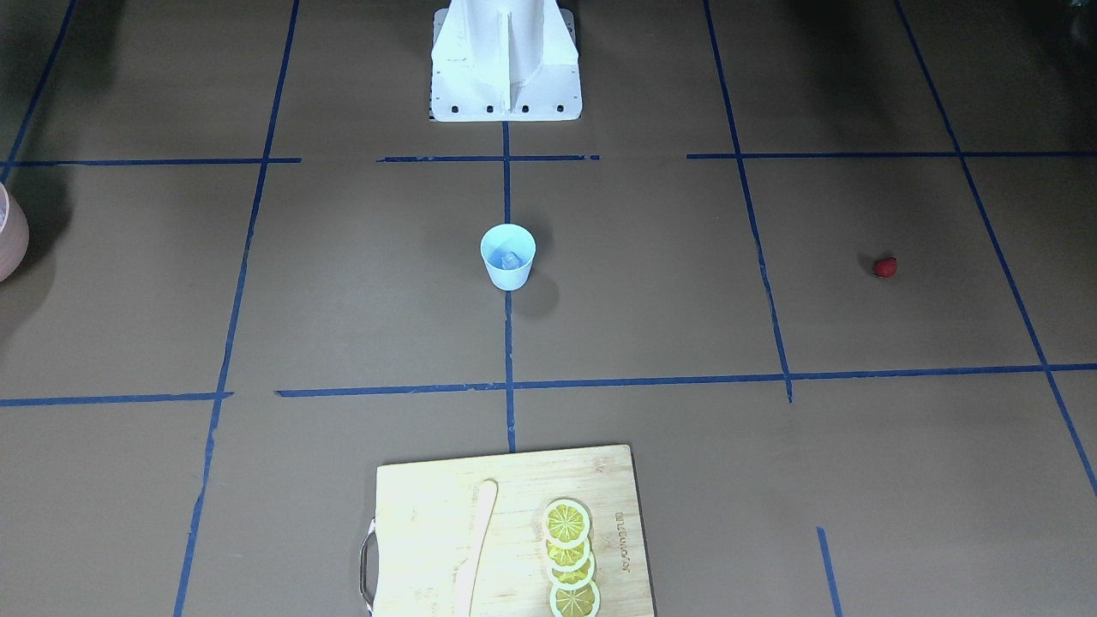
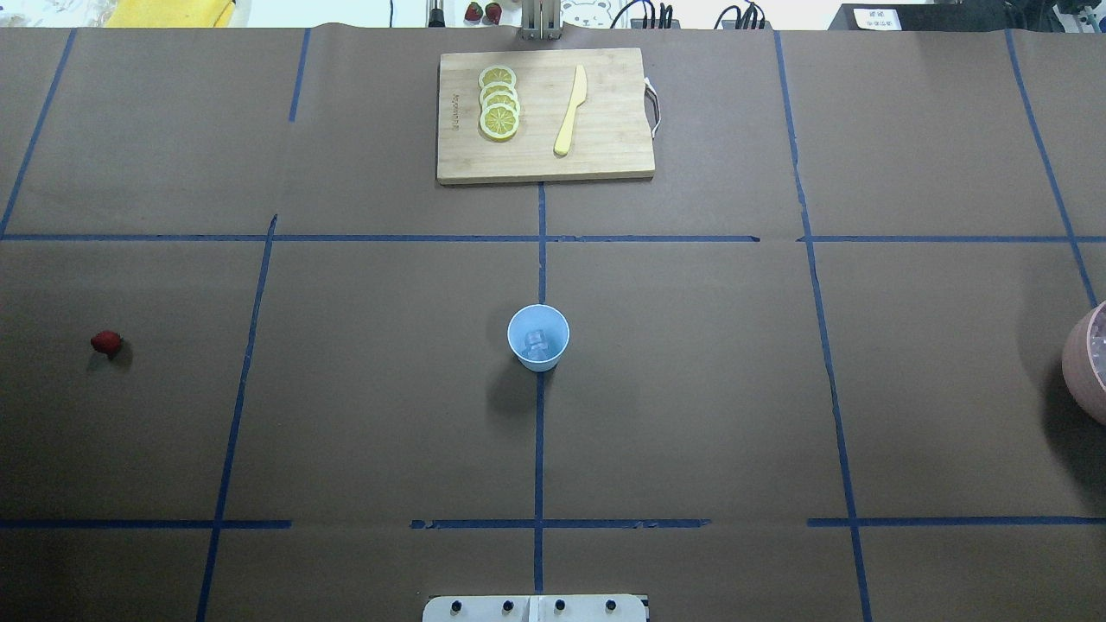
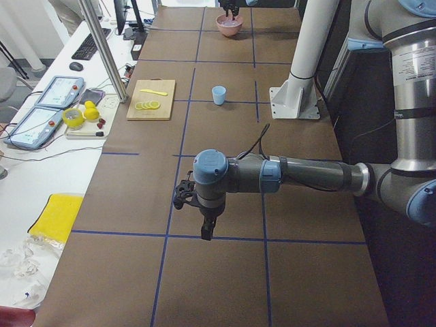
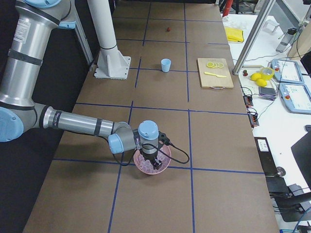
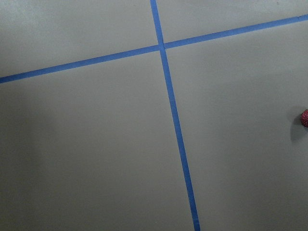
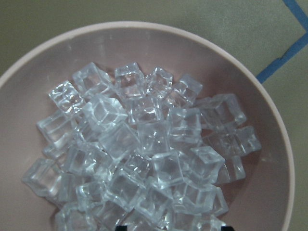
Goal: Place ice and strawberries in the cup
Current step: 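Grasp a third ice cube from the pink bowl with the right gripper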
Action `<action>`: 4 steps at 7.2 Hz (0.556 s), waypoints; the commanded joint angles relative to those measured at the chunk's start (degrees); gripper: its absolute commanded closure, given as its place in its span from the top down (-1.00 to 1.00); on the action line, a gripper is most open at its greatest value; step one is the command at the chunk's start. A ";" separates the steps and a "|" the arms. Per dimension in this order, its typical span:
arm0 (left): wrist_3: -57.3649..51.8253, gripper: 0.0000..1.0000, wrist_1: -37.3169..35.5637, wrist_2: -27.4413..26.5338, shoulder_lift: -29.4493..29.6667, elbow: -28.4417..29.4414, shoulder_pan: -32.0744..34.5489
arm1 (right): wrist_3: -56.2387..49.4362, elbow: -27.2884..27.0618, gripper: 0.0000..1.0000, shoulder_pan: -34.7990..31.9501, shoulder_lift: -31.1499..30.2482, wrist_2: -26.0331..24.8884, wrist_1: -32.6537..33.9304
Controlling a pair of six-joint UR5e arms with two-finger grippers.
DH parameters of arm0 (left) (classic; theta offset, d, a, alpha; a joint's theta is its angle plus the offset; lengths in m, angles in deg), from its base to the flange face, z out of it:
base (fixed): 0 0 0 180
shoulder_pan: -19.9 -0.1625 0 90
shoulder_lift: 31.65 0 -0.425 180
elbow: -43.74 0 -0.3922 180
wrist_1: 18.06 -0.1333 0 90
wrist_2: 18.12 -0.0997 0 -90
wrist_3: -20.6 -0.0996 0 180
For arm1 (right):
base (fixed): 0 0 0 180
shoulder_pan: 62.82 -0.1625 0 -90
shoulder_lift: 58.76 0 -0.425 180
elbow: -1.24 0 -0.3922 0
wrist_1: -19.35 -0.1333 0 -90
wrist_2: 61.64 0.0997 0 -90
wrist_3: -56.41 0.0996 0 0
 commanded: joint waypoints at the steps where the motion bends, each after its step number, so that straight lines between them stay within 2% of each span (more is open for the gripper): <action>1: 0.00 1.00 0.00 -0.04 0.00 -0.08 0.05 | 0.02 0.78 0.35 0.26 0.37 -0.61 0.87; 4: 0.00 1.00 0.00 -0.04 0.00 0.01 0.05 | 0.20 0.86 0.23 1.31 0.28 -0.52 1.06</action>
